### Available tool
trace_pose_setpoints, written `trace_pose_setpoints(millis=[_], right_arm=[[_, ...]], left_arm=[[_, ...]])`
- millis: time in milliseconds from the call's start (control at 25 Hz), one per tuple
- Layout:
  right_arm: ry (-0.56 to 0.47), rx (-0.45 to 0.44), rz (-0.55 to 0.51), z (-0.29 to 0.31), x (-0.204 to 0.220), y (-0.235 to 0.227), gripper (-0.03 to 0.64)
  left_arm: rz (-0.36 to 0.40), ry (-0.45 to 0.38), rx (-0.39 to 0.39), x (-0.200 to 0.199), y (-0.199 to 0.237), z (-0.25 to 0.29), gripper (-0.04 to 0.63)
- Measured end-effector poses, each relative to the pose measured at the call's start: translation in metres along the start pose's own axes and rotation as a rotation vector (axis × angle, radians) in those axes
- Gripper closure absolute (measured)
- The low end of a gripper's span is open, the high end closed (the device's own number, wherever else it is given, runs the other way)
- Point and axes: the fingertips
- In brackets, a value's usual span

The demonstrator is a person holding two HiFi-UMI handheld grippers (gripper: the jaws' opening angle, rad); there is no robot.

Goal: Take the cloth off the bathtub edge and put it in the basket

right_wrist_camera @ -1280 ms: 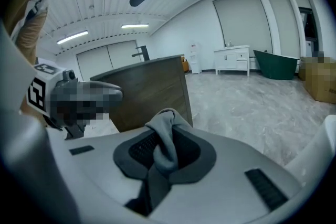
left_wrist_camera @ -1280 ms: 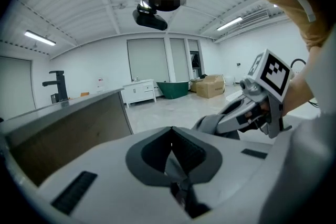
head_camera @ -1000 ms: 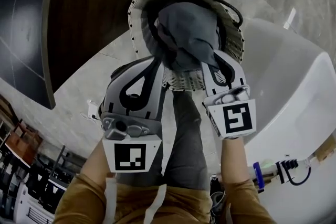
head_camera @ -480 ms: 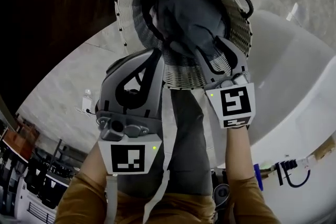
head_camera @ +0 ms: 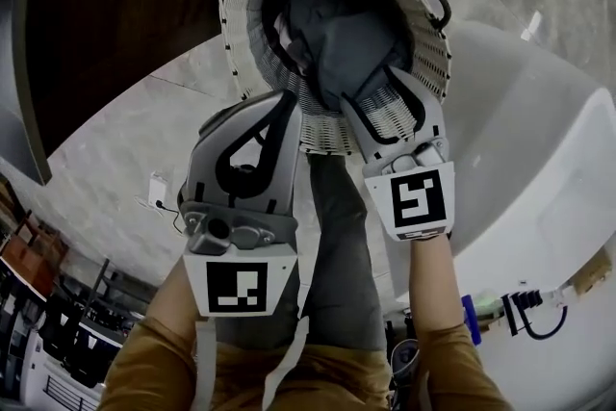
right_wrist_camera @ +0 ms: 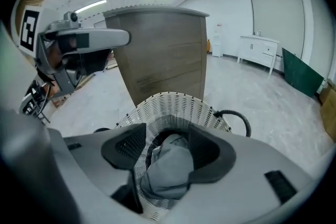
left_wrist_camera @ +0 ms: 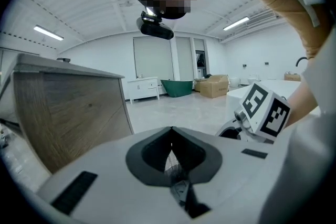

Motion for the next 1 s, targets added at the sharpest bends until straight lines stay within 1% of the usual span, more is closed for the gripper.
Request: trace_pose_setpoints(millis=[120,160,240,400,480,640,840,1000], right_arm=[[-0.017,-0.012,-0.026,-0.014,-0.015,0.014,0.365],[-0.024,-0.009,-0.027,-0.019,-0.019,0.016,0.376],[-0.033,0.008,-0.029,-0.031,-0.025,0.019,0.43],[-0.055,0.043,-0.022,-0.056,-0.039,0.021,0.574],[-0.07,0.05,-0.011,-0.07,-0.048,0.021,0.61],[-0.096,0.065,0.002,-0.101,-0.075,0.02,0.611],[-0.163,0.095,0.053,-0.147,-0.121,0.018,0.611],[-0.216,0.131,0.069,-0.185,-0.156,0.019,0.611]], left_arm=[[0.008,-0.022,-0.005,-0.019,0.001,-0.008,0.591],[0.009,-0.031,-0.007,-0.025,0.001,-0.011,0.591],[0.013,-0.046,-0.006,-0.037,-0.001,-0.016,0.591],[0.029,-0.064,0.002,-0.058,-0.004,-0.029,0.591],[0.031,-0.079,0.002,-0.071,-0.005,-0.035,0.591],[0.042,-0.113,0.006,-0.105,-0.002,-0.048,0.591],[0.057,-0.166,0.008,-0.155,0.006,-0.063,0.591],[0.069,-0.197,0.012,-0.19,0.01,-0.079,0.591]])
Point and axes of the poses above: the fingertips, and each gripper's own axes: z forward along the fingers, y to its left, x out of its underside
